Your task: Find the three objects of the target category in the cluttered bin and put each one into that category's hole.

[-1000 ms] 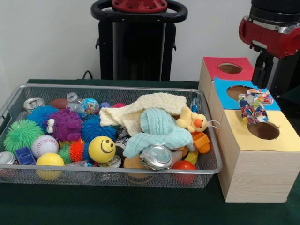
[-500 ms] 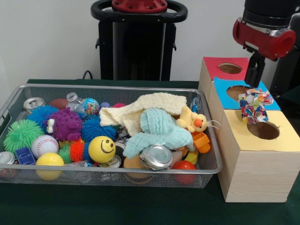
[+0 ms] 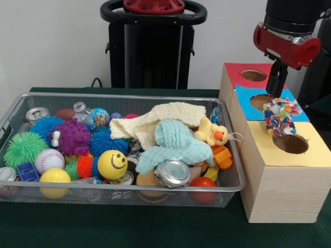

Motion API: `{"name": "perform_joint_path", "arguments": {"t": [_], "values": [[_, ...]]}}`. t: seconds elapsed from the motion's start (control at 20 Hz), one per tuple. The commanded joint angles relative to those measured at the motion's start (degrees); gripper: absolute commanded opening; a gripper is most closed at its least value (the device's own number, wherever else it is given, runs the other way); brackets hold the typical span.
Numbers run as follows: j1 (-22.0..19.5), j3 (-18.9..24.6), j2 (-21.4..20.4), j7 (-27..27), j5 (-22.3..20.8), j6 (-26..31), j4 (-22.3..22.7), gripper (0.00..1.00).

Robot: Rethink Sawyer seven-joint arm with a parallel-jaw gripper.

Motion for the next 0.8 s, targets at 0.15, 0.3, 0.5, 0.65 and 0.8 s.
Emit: {"name": "perform_joint_path", "arguments": {"t": [0.15,0.3,0.5,0.65,0.8], "values": [[-1.4,7.2,3.3,5.5,1.0,-2.6,5.0,0.0],[-1.2,7.8,4.1,6.1,1.4,-3.5,4.7,0.0],[-0.9,8.0,5.3,7.2,1.4,-4.2,3.6,0.0],[-0.7,8.3,6.6,7.6,1.3,-5.3,3.0,0.0],[-0.8,8.6,8.4,7.2,1.0,-7.2,2.7,0.0]]}}
